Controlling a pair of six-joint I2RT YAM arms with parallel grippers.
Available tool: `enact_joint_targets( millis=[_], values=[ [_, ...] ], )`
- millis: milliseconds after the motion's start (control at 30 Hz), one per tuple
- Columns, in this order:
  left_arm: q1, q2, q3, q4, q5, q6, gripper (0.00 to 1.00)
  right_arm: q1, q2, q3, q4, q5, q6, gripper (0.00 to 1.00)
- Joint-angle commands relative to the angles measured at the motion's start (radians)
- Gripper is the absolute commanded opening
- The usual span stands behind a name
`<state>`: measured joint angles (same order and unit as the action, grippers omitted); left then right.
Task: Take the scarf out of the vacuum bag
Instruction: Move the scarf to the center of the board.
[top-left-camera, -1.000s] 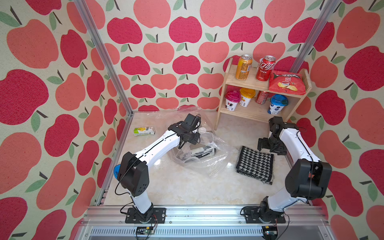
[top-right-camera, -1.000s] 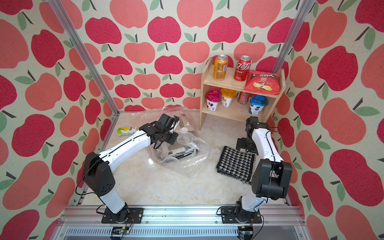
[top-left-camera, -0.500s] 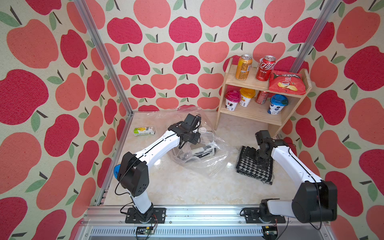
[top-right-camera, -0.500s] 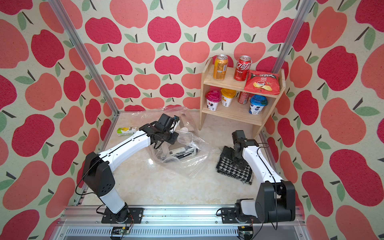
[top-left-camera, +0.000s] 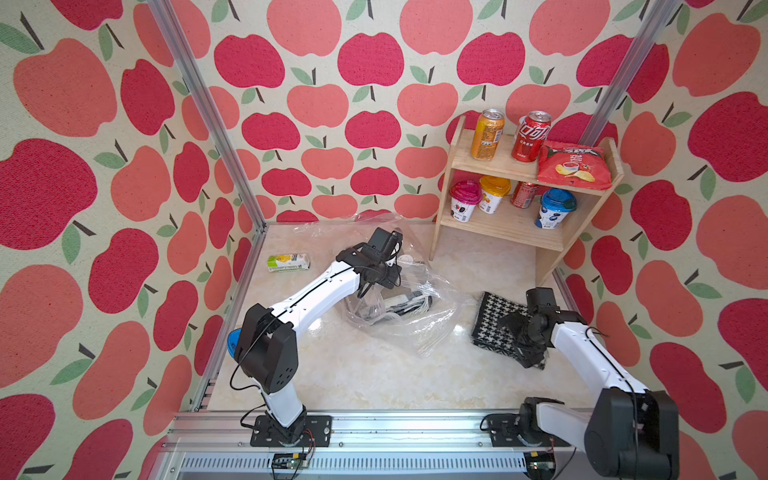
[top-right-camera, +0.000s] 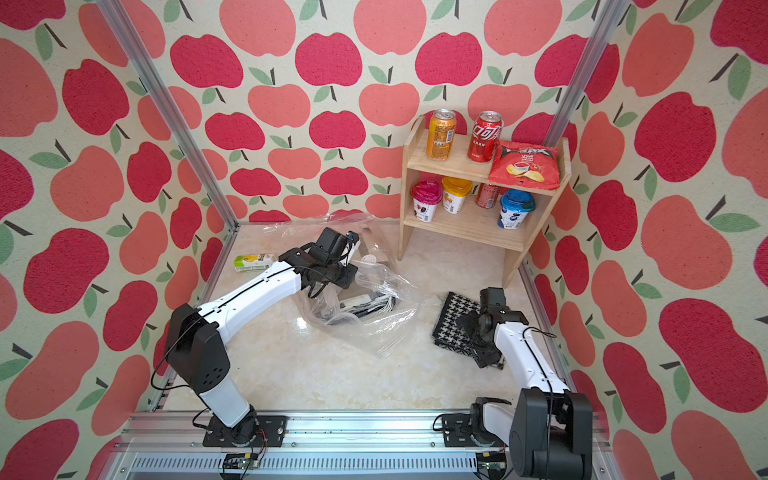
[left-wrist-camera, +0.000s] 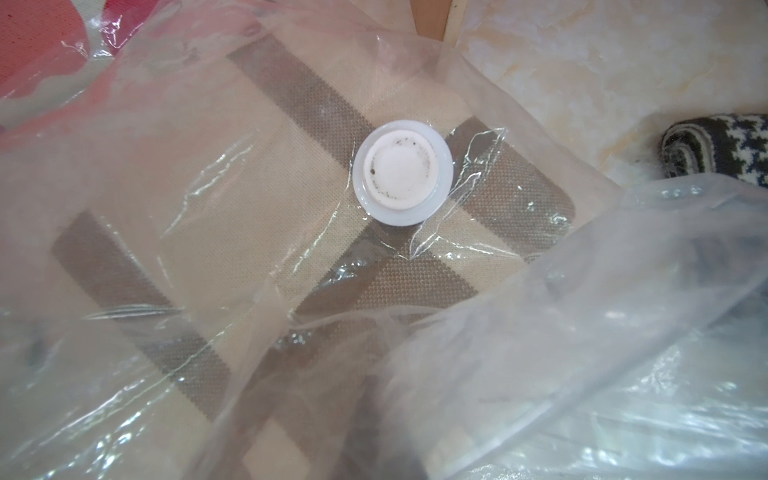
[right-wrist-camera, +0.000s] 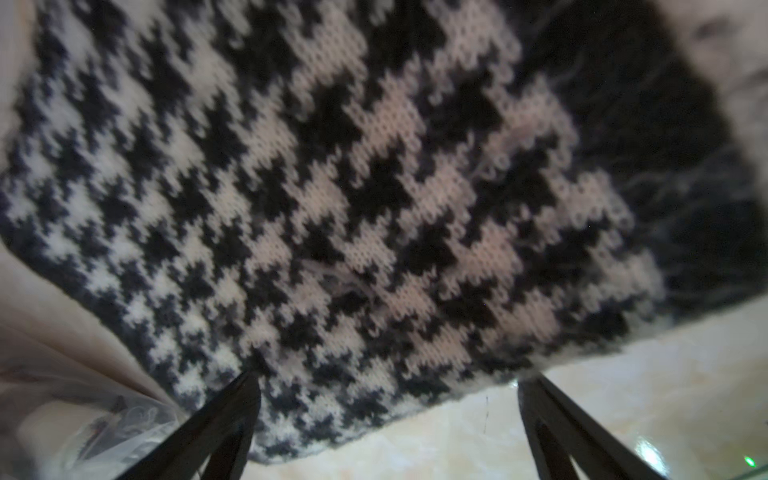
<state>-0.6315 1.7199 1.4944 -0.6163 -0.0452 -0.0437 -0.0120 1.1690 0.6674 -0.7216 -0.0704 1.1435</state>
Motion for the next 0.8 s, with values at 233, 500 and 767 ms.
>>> enact_joint_targets(
  millis=[233, 500, 767],
  values=[
    [0.008, -0.033, -0.020, 0.016, -0.017, -0.003, 0.00, -0.125, 0.252, 0.125, 0.067, -0.076, -0.227, 0.96],
    [0.010, -0.030, -0.020, 0.021, -0.015, -0.002, 0.00, -0.129, 0.318, 0.195, 0.088, -0.057, -0.243, 0.97],
    [0.010, -0.040, -0.023, 0.024, -0.019, -0.002, 0.00, -0.129, 0.472, 0.348, 0.092, -0.075, -0.242, 0.97]
  ],
)
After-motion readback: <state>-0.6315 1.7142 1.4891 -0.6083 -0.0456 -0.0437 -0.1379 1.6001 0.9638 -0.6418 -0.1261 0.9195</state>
